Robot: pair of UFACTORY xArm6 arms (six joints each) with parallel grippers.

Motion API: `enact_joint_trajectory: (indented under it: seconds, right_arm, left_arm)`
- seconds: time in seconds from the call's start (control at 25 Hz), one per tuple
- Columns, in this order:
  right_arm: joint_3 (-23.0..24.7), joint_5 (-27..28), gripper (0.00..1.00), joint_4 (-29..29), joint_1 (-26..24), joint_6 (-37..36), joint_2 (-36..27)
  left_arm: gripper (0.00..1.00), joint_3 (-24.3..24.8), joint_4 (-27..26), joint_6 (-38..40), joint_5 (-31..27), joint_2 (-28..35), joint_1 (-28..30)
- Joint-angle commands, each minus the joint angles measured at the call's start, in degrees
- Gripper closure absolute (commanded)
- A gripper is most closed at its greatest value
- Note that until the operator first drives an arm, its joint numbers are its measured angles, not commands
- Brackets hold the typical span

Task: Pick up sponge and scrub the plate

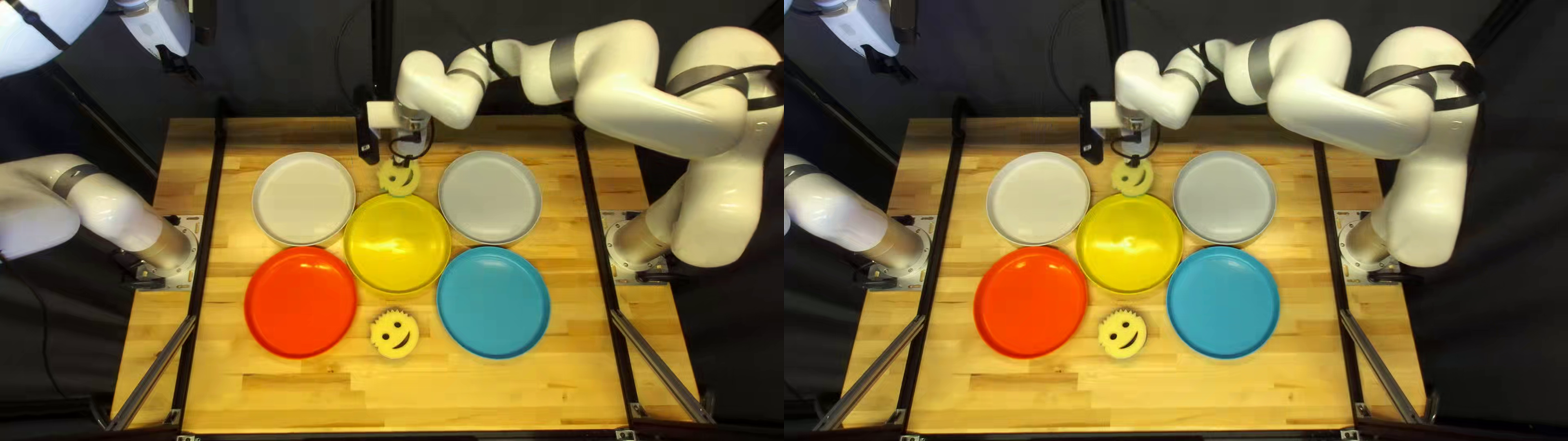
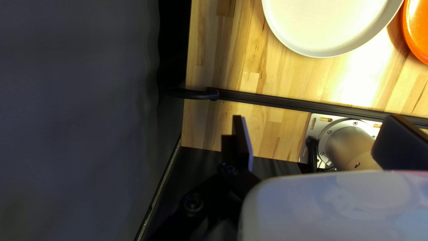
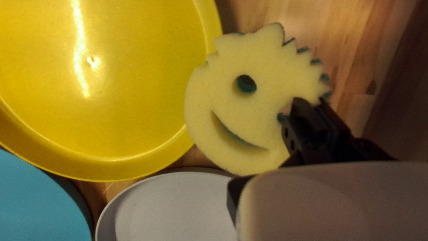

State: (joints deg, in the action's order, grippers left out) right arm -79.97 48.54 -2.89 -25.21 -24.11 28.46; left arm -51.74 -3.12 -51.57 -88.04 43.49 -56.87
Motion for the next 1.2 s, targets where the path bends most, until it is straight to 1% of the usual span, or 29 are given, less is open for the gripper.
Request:
enact_joint_trajectory:
  seconds: [0.04, 0.2, 0.24, 0.28, 0.4, 0.6, 0.64, 0.72, 0.88, 0.92, 0.96, 1.0, 1.08, 1.12, 1.16, 1.2]
  right_arm:
    - [-2.67, 1.44, 1.00, 0.71, -2.34, 2.31, 2.42]
    - [-4.36, 2.36, 1.00, 1.44, -3.79, 4.63, 4.18]
    - [-4.50, 2.53, 0.81, 1.52, -3.99, 5.71, 4.38]
    - [-4.44, 2.55, 0.00, 1.56, -4.01, 6.02, 4.34]
    - [-2.76, 2.14, 0.00, 1.54, -3.88, 8.37, 2.88]
    - [4.20, 0.33, 0.00, -0.13, -3.94, 10.40, -4.01]
    - [6.50, -0.05, 0.00, -0.91, -4.35, 10.55, -6.39]
    - [9.02, -0.45, 0.00, -2.11, -4.96, 10.45, -8.93]
    - [17.54, -1.13, 0.00, -7.05, -7.42, 6.45, -17.59]
    - [18.20, -1.16, 0.00, -7.66, -7.65, 5.92, -18.29]
    - [21.26, -1.00, 0.00, -8.96, -8.15, 4.32, -21.72]
    - [22.68, -0.80, 0.00, -9.56, -8.40, 3.37, -23.39]
    - [27.96, 0.13, 0.00, -11.67, -9.21, -0.93, -29.72]
    - [29.20, 0.56, 0.00, -12.07, -9.44, -2.23, -31.34]
    - [32.09, 1.51, 0.00, -12.70, -9.98, -4.61, -35.25]
    - [33.50, 2.27, 0.00, -13.00, -10.37, -6.07, -37.34]
  left_arm:
    - [0.00, 0.00, 0.00, 0.00, 0.00, 0.00, 0.00]
    - [0.00, 0.00, 0.00, 0.00, 0.00, 0.00, 0.00]
    - [0.00, 0.00, 0.00, 0.00, 0.00, 0.00, 0.00]
    - [0.00, 0.00, 0.00, 0.00, 0.00, 0.00, 0.00]
    - [0.00, 0.00, 0.00, 0.00, 0.00, 0.00, 0.00]
    - [0.00, 0.00, 0.00, 0.00, 0.00, 0.00, 0.00]
    - [0.00, 0.00, 0.00, 0.00, 0.00, 0.00, 0.00]
    - [0.00, 0.00, 0.00, 0.00, 0.00, 0.00, 0.00]
    - [0.00, 0.00, 0.00, 0.00, 0.00, 0.00, 0.00]
    - [0.00, 0.00, 0.00, 0.00, 0.00, 0.00, 0.00]
    - [0.00, 0.00, 0.00, 0.00, 0.00, 0.00, 0.00]
    - [0.00, 0.00, 0.00, 0.00, 0.00, 0.00, 0.00]
    - [0.00, 0.00, 0.00, 0.00, 0.00, 0.00, 0.00]
    - [0.00, 0.00, 0.00, 0.00, 0.00, 0.00, 0.00]
    - [0.00, 0.00, 0.00, 0.00, 0.00, 0.00, 0.00]
    - [0.00, 0.00, 0.00, 0.00, 0.00, 0.00, 0.00]
